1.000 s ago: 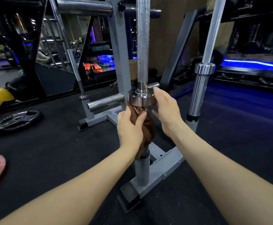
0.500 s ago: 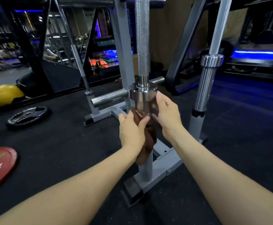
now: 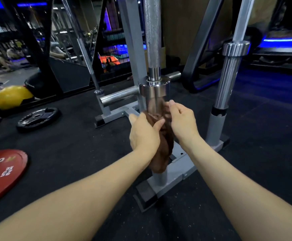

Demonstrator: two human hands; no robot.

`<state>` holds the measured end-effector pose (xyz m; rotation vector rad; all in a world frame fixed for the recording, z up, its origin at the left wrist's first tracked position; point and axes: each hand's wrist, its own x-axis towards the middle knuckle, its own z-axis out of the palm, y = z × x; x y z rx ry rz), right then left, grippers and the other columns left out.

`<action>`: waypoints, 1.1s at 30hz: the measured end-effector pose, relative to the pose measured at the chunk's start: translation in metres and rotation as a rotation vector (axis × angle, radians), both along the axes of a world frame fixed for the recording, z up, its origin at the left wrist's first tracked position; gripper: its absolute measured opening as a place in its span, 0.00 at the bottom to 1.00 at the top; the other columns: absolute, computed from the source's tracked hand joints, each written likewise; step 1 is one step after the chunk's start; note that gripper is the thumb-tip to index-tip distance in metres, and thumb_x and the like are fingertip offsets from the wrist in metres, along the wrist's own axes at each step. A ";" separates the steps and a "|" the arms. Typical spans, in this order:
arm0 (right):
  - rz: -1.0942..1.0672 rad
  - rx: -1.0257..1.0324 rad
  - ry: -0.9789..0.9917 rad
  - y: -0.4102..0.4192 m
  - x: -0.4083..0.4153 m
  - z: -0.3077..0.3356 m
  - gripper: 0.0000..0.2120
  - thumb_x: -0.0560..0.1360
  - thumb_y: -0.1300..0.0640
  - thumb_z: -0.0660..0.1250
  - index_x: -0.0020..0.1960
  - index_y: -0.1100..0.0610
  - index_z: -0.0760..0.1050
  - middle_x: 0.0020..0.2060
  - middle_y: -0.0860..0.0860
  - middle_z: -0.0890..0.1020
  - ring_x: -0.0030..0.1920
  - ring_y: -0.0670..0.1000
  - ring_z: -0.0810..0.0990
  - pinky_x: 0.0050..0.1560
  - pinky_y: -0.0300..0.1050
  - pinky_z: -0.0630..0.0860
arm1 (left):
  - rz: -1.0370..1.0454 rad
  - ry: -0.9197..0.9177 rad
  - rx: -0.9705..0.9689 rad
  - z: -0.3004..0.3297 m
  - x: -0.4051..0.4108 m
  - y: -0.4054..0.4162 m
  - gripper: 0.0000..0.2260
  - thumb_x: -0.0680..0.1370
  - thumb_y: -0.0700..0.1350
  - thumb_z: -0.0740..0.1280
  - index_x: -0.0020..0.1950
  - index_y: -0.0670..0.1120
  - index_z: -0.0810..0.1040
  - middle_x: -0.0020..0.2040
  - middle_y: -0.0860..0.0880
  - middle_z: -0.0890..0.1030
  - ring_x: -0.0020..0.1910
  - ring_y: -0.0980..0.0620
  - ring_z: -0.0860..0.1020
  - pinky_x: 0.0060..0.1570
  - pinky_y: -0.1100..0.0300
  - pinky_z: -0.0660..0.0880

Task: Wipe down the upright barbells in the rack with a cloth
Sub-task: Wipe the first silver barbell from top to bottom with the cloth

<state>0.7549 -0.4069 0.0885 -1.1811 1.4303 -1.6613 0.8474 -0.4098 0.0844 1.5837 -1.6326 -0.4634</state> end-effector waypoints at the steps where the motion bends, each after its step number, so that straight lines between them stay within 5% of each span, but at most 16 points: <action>1: 0.007 0.002 0.002 0.001 0.000 -0.005 0.21 0.82 0.50 0.56 0.51 0.67 0.76 0.49 0.64 0.80 0.52 0.62 0.78 0.56 0.62 0.75 | 0.003 -0.003 0.031 -0.010 0.002 0.002 0.13 0.77 0.56 0.65 0.53 0.48 0.73 0.51 0.50 0.65 0.41 0.47 0.74 0.41 0.55 0.69; 7: 0.026 0.023 0.022 0.004 0.001 -0.015 0.15 0.82 0.50 0.56 0.43 0.49 0.79 0.46 0.55 0.83 0.50 0.55 0.81 0.54 0.54 0.76 | 0.013 0.039 0.032 0.000 0.002 0.004 0.13 0.77 0.55 0.66 0.52 0.46 0.75 0.50 0.50 0.64 0.41 0.49 0.72 0.42 0.56 0.67; 13: 0.034 -0.007 -0.003 -0.004 -0.002 -0.018 0.14 0.82 0.50 0.55 0.45 0.45 0.79 0.43 0.45 0.83 0.49 0.46 0.81 0.53 0.44 0.76 | 0.045 0.064 -0.097 0.001 -0.009 0.003 0.14 0.77 0.56 0.65 0.54 0.48 0.70 0.51 0.51 0.63 0.42 0.49 0.74 0.40 0.54 0.70; 19: 0.037 0.028 0.008 -0.001 0.001 -0.036 0.14 0.82 0.50 0.55 0.44 0.40 0.76 0.41 0.42 0.82 0.49 0.46 0.80 0.56 0.49 0.77 | 0.038 -0.037 0.118 -0.036 0.003 0.002 0.14 0.76 0.57 0.66 0.53 0.48 0.72 0.48 0.51 0.63 0.42 0.45 0.74 0.42 0.51 0.73; 22: 0.034 0.030 0.016 0.001 0.001 -0.033 0.14 0.82 0.49 0.55 0.45 0.42 0.77 0.42 0.48 0.83 0.50 0.51 0.81 0.53 0.50 0.76 | 0.033 -0.060 0.052 -0.017 0.002 0.005 0.14 0.77 0.56 0.65 0.52 0.47 0.73 0.50 0.51 0.63 0.43 0.44 0.74 0.41 0.53 0.70; 26: 0.011 0.018 -0.006 -0.002 0.000 -0.034 0.14 0.82 0.51 0.55 0.44 0.45 0.78 0.41 0.43 0.81 0.49 0.46 0.80 0.52 0.44 0.76 | 0.061 -0.069 -0.055 0.001 -0.005 -0.001 0.15 0.77 0.57 0.65 0.50 0.46 0.68 0.52 0.51 0.62 0.41 0.47 0.73 0.40 0.53 0.71; 30: 0.023 0.047 -0.004 -0.004 0.002 -0.043 0.15 0.82 0.49 0.54 0.43 0.42 0.78 0.44 0.47 0.84 0.50 0.48 0.81 0.57 0.51 0.76 | 0.087 -0.012 0.113 -0.036 0.000 -0.001 0.15 0.76 0.55 0.67 0.54 0.47 0.69 0.42 0.55 0.63 0.36 0.50 0.72 0.35 0.54 0.69; 33: 0.035 0.089 0.011 0.000 0.003 -0.049 0.15 0.82 0.49 0.53 0.45 0.41 0.77 0.46 0.47 0.84 0.51 0.47 0.81 0.58 0.53 0.76 | 0.045 -0.129 0.237 -0.056 0.004 0.000 0.13 0.77 0.53 0.67 0.51 0.47 0.69 0.48 0.52 0.62 0.35 0.50 0.69 0.36 0.54 0.68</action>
